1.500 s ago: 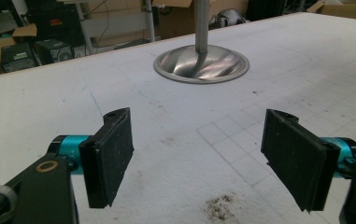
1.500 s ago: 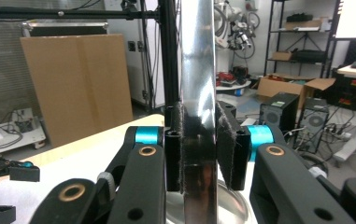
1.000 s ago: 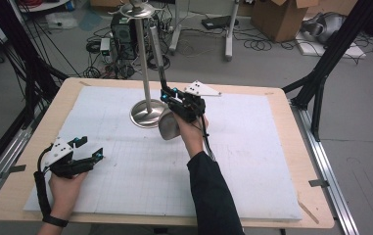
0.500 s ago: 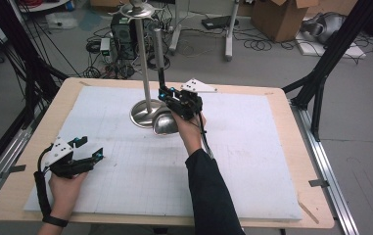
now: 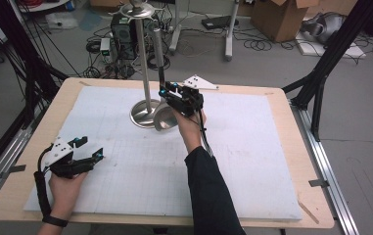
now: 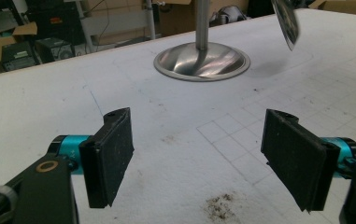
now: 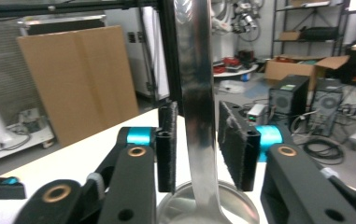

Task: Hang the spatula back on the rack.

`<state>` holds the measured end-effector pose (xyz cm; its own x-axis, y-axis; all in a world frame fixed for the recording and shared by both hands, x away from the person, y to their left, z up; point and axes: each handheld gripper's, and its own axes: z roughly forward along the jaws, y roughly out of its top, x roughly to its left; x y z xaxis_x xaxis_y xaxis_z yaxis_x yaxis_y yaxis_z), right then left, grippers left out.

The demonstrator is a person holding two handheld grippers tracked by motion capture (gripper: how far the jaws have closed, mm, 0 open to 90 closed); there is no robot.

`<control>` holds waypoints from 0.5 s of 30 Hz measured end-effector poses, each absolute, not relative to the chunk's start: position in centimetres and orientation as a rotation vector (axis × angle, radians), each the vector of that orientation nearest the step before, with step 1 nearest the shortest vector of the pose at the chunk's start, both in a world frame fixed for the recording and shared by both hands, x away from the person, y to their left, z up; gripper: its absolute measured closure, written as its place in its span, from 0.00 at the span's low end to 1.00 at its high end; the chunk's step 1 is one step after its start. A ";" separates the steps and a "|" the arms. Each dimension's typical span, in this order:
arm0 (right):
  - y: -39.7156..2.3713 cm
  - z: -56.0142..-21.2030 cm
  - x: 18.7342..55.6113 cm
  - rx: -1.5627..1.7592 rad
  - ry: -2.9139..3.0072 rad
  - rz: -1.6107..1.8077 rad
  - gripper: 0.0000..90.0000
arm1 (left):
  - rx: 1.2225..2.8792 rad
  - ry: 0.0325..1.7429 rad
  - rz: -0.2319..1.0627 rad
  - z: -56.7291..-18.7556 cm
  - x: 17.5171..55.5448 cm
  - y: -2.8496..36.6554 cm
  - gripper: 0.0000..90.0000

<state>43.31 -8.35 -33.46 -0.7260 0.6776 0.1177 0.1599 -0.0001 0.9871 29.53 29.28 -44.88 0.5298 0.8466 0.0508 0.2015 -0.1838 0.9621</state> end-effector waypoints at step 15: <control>-10.5 -32.1 41.2 0.798 1.924 1.716 0.44 | 1.684 0.890 0.742 -44.9 29.5 29.2 0.28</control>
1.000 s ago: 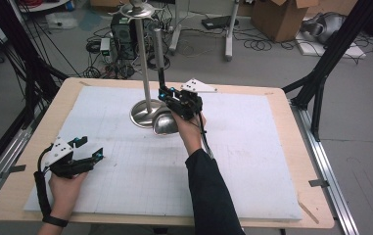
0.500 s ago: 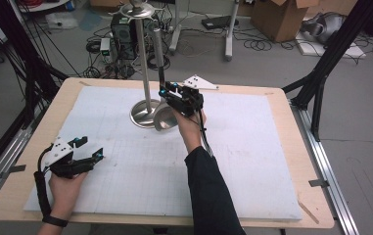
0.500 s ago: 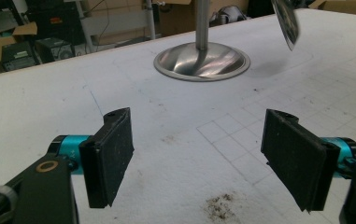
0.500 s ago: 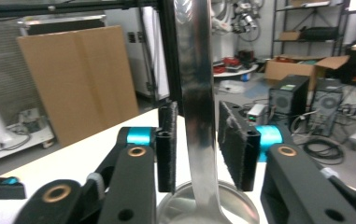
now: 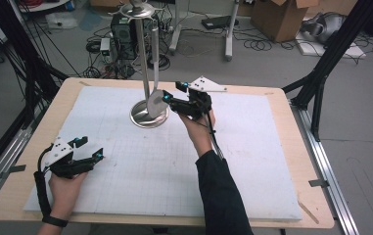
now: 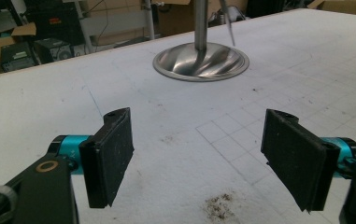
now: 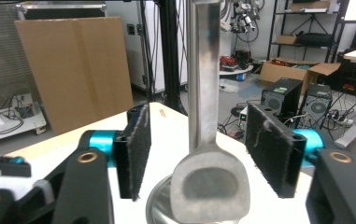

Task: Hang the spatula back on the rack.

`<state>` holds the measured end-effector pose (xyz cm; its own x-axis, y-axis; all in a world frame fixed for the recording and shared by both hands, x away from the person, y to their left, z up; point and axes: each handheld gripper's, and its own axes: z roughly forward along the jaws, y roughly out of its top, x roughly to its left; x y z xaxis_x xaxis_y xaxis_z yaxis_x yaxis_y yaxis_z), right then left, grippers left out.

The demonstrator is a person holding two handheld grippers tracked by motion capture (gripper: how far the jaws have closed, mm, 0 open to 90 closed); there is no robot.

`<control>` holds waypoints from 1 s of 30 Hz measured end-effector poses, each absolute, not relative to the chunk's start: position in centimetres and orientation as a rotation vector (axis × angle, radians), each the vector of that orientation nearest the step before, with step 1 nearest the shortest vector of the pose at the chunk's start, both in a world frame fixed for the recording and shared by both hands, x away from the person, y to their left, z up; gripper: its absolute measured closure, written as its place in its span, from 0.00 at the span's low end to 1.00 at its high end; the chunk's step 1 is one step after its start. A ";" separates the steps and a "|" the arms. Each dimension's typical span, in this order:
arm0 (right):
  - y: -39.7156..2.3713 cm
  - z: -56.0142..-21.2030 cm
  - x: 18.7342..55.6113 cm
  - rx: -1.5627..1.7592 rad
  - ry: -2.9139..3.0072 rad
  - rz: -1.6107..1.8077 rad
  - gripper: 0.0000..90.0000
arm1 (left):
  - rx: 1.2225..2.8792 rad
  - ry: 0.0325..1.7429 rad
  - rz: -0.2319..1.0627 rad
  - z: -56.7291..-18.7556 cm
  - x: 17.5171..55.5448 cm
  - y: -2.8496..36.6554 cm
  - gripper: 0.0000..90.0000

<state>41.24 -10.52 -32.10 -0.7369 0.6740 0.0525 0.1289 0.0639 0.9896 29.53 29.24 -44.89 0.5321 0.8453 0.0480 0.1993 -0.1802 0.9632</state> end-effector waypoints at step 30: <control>-24.0 -39.2 30.5 0.961 1.953 1.519 0.23 | 1.695 0.908 0.737 -44.9 29.7 29.2 0.28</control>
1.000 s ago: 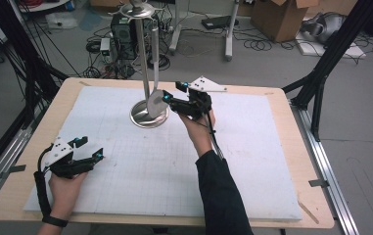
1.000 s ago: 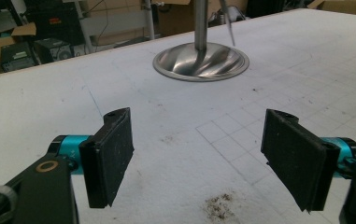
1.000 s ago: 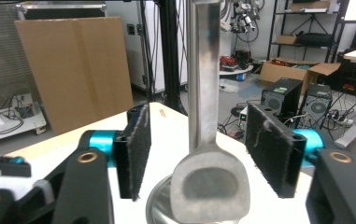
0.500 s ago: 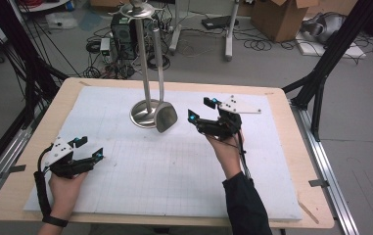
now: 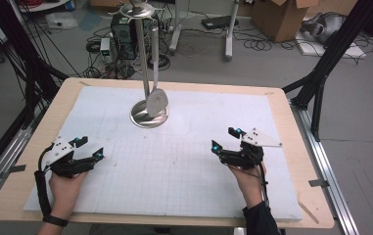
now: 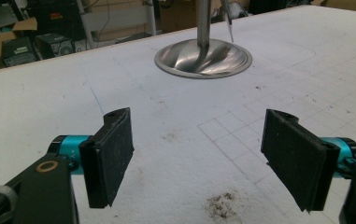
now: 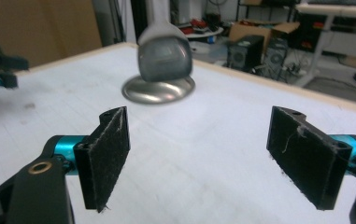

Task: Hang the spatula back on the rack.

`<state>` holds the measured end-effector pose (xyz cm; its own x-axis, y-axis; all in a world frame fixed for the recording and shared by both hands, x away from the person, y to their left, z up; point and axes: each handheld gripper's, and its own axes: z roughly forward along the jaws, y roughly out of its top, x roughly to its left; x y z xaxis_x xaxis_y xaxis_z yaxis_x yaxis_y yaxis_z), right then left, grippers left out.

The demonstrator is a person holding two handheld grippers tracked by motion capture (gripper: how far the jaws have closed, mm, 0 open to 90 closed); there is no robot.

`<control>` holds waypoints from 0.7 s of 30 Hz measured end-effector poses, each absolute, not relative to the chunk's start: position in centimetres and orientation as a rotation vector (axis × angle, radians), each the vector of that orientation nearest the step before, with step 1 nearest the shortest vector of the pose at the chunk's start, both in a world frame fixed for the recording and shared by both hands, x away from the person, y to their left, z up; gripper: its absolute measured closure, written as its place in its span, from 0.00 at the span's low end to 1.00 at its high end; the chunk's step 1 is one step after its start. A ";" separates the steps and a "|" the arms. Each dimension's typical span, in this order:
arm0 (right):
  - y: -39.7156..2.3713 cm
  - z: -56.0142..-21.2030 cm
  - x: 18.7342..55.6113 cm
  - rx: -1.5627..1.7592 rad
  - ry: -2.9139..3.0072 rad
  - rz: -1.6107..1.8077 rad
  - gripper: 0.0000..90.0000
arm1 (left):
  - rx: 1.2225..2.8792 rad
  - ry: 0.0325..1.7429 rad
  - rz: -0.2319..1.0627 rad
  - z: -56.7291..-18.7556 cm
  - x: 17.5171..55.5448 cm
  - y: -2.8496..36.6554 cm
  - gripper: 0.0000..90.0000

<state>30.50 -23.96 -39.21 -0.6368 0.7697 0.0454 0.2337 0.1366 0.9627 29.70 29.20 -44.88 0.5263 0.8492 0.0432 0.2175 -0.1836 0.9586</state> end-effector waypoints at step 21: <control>-28.4 -44.4 29.1 1.174 1.889 1.408 0.21 | 1.699 0.909 0.739 -44.9 29.7 29.2 0.28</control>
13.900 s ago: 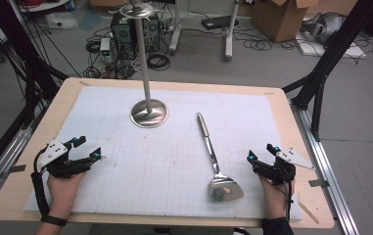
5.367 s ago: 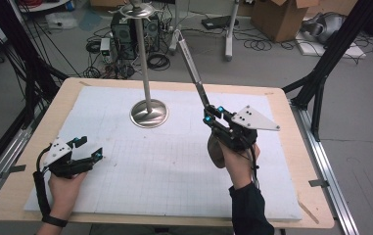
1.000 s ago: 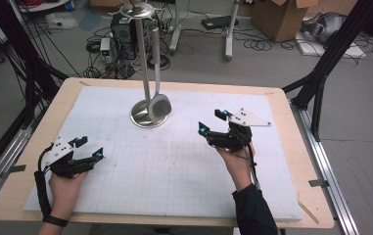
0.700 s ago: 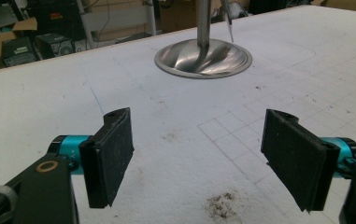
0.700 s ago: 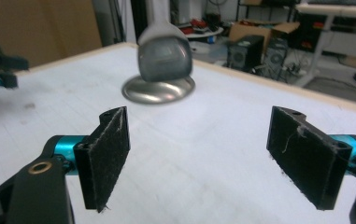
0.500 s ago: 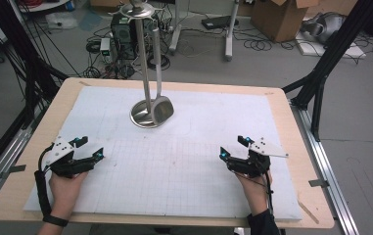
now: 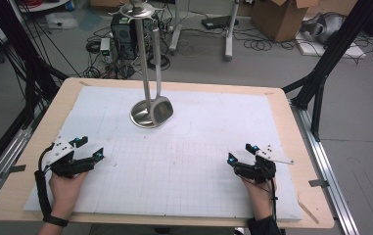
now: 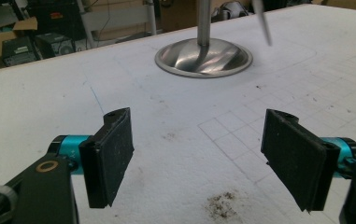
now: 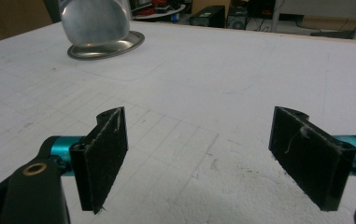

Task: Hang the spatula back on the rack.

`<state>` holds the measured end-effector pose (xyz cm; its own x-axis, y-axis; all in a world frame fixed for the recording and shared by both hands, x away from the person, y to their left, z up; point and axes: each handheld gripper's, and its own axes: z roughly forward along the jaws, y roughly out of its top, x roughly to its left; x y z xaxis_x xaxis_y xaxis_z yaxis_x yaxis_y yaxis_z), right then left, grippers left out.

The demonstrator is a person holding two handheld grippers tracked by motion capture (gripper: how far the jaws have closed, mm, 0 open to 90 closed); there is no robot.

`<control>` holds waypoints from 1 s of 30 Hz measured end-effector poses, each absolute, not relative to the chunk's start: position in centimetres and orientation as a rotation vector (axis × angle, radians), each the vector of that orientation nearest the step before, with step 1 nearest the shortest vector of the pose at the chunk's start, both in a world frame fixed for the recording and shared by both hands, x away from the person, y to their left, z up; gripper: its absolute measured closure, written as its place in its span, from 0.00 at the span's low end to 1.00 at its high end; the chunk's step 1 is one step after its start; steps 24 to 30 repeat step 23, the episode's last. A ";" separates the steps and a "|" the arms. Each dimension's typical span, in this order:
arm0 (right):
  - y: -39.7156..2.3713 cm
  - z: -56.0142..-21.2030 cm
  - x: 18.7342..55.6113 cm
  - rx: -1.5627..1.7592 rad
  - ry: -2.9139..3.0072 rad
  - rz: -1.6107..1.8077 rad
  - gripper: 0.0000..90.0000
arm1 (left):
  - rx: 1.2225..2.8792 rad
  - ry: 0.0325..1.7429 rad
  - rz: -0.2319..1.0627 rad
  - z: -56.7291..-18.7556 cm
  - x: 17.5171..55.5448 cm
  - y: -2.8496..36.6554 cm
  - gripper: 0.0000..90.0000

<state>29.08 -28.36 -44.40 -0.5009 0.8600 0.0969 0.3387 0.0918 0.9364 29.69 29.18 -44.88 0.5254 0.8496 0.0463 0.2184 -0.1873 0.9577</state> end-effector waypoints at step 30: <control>-28.3 -44.6 29.3 1.190 1.907 1.405 0.21 | 1.702 0.903 0.744 -44.9 29.7 29.1 0.28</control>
